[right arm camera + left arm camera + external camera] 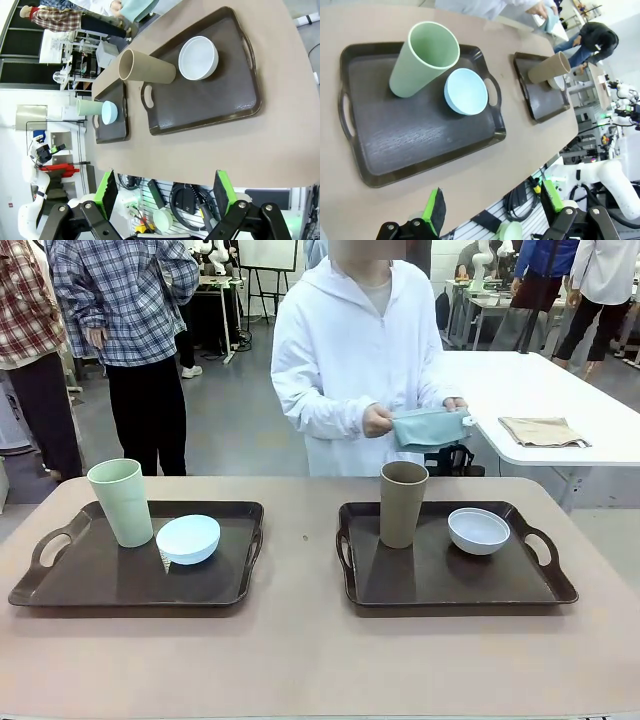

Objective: Set up a tray with a mat and arrange the tableware.
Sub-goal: Pick up the Picnic Bowl and Reusable plastic cup from the Handle tray in front of the human's position and hold them in the air.

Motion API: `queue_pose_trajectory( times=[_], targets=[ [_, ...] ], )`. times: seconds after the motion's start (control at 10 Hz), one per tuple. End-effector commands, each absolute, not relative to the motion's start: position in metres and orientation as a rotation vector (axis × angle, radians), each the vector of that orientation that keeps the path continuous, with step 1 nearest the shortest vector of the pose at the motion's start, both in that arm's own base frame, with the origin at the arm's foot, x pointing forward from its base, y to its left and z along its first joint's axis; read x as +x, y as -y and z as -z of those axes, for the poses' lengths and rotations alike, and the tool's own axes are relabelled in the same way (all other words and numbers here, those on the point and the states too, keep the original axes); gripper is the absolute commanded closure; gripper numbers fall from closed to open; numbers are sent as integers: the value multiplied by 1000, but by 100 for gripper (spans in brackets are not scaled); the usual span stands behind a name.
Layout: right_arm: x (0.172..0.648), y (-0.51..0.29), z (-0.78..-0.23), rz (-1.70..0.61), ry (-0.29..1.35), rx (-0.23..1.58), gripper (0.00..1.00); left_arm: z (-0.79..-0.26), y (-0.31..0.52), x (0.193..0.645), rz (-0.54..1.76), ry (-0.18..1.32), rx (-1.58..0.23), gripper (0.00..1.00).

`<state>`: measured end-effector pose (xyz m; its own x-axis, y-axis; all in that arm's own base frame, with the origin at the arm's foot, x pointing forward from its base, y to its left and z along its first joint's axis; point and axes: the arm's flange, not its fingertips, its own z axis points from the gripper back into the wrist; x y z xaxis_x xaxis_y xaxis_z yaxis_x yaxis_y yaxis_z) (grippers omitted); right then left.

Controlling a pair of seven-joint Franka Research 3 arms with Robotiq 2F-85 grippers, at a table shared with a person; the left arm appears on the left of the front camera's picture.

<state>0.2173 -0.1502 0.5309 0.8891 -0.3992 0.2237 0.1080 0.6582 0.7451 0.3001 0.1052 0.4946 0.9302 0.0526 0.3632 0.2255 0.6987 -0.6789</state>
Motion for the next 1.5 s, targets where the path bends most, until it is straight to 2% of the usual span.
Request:
queue_pose_trajectory(
  times=[0.0, 1.4],
  targets=[
    [218, 151, -531, 277, 399, 823, 0, -495, -103, 298, 106, 379, -804, 0],
    [218, 151, -531, 277, 399, 823, 0, -495, -103, 298, 106, 379, -804, 0]
  ],
)
